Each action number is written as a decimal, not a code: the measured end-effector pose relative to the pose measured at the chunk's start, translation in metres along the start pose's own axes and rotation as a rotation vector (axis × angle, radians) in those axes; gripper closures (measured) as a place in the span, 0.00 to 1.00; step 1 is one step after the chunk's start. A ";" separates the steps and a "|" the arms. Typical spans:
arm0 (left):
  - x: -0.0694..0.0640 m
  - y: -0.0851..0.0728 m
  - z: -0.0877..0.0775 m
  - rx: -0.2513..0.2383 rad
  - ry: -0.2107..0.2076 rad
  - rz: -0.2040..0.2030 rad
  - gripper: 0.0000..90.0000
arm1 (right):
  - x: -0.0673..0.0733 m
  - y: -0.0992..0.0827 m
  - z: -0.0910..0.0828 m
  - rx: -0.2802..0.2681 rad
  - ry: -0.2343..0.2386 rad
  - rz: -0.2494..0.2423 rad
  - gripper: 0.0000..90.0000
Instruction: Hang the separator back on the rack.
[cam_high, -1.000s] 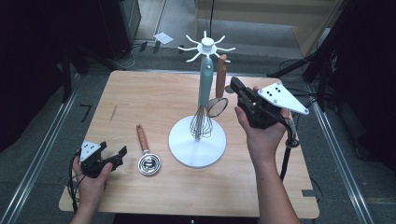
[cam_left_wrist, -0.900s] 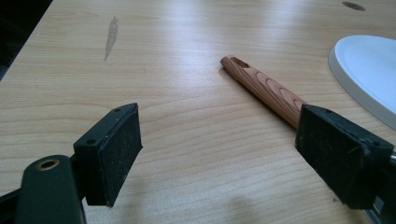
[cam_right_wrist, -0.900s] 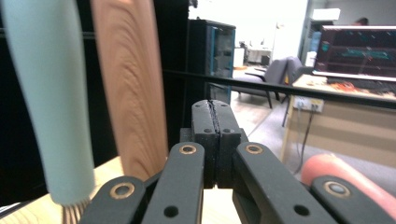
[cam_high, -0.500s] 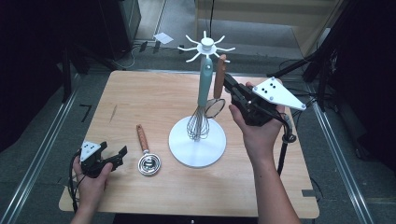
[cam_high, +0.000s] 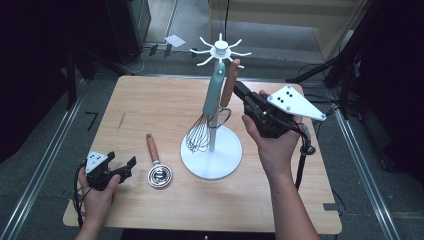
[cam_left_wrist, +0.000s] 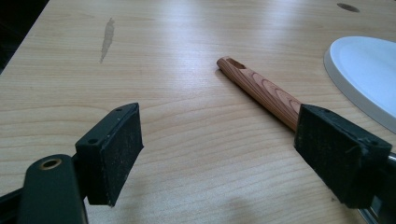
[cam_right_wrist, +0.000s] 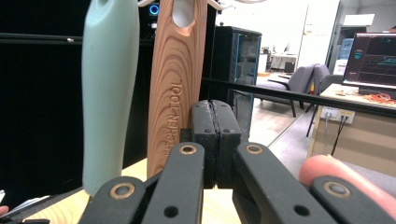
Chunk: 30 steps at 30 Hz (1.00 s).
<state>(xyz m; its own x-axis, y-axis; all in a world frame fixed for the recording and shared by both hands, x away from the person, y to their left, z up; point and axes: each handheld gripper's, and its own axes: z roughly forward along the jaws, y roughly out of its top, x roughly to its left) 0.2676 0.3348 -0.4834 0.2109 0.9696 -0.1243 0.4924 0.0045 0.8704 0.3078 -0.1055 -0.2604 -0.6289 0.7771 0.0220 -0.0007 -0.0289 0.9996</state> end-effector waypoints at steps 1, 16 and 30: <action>0.000 0.000 0.000 0.002 -0.002 0.002 0.18 | 0.000 0.000 0.000 -0.001 -0.001 -0.001 1.00; 0.000 0.000 0.000 -0.006 -0.005 0.008 0.23 | -0.009 0.022 0.002 -0.060 -0.032 -0.051 1.00; -0.001 0.000 0.000 -0.012 -0.014 0.018 0.27 | 0.010 0.030 -0.004 -0.104 0.009 -0.037 1.00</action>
<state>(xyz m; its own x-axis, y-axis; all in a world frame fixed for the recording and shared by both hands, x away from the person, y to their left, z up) 0.2668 0.3337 -0.4833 0.2318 0.9659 -0.1153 0.4782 -0.0099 0.8782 0.2984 -0.1015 -0.2304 -0.6341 0.7731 -0.0153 -0.1046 -0.0662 0.9923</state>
